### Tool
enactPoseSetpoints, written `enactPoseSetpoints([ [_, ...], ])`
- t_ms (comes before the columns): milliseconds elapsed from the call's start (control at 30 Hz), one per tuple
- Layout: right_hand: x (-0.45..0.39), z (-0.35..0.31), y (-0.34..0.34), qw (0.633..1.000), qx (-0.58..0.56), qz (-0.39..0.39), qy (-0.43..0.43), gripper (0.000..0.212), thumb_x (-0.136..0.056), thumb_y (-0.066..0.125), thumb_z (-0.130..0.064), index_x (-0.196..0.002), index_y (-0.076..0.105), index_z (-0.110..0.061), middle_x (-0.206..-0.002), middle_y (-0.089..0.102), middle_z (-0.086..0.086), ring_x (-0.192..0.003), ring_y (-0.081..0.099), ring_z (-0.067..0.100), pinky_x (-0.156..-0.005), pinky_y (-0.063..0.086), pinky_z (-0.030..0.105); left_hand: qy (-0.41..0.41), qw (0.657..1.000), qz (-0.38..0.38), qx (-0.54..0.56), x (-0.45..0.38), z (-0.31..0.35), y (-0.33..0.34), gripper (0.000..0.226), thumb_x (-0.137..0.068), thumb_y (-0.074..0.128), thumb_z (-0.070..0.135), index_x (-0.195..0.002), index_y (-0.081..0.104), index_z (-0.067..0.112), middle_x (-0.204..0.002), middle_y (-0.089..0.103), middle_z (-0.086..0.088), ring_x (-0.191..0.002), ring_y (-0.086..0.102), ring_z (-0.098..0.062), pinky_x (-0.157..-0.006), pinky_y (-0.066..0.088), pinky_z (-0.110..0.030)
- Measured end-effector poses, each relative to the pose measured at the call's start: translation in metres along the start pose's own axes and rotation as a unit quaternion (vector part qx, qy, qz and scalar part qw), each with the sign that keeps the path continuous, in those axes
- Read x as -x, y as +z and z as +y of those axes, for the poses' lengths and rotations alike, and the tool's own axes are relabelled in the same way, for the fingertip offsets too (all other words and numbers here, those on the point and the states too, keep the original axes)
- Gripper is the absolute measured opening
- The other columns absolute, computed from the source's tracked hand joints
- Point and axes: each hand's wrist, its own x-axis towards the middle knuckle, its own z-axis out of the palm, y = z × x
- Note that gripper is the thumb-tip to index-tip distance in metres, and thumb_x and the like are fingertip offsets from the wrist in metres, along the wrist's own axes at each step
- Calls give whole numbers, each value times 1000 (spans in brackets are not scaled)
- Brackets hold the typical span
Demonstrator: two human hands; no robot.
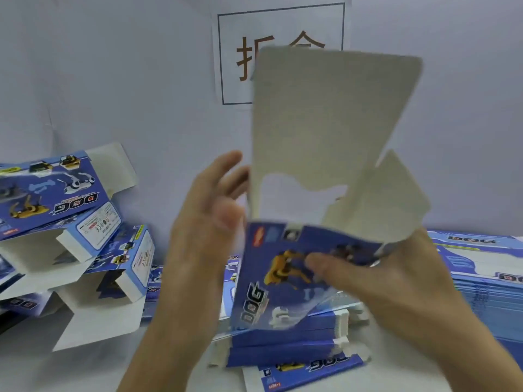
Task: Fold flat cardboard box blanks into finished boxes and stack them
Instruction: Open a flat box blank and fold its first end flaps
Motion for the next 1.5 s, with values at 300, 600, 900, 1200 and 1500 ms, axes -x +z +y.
enactPoseSetpoints([
  [300,-3,-3,-8,998,-45,37,3,55,-65,61,-48,-83,62,4,-57,70,-12,-53,63,-8,-56,43,0,59,987,-109,-102,18,6,6,25,-67,74,57,-90,67,60,-81,73,26,-71,70,6,-56,52,-7],
  [600,1,17,4,991,-75,82,70,49,-60,61,-72,-95,69,-38,-87,74,-25,-80,69,-8,-61,48,4,-76,996,-21,-41,13,-16,14,55,-56,66,65,-100,65,32,-86,76,10,-74,74,-11,-56,55,-17],
  [900,-2,50,6,982,-129,51,126,73,-74,64,-74,-136,55,-36,-123,71,-4,-109,70,19,-84,60,37,-175,982,27,-59,9,-38,13,18,-57,59,71,-66,67,59,-71,75,14,-69,73,-7,-56,56,-22],
  [1200,2,62,4,982,-127,60,129,31,-77,61,-62,-104,65,-49,-98,77,-6,-88,75,13,-64,59,22,-260,964,-20,-44,10,-47,2,52,-80,51,69,-109,71,31,-100,78,3,-90,75,-15,-80,57,-34],
  [1500,5,70,17,990,-99,34,91,82,-88,58,-64,-152,7,-55,-132,38,-56,-125,37,-27,-101,39,6,-129,992,-16,12,1,-49,-8,40,-107,34,16,-145,43,19,-91,71,-15,-68,73,-3,-58,56,-23],
])
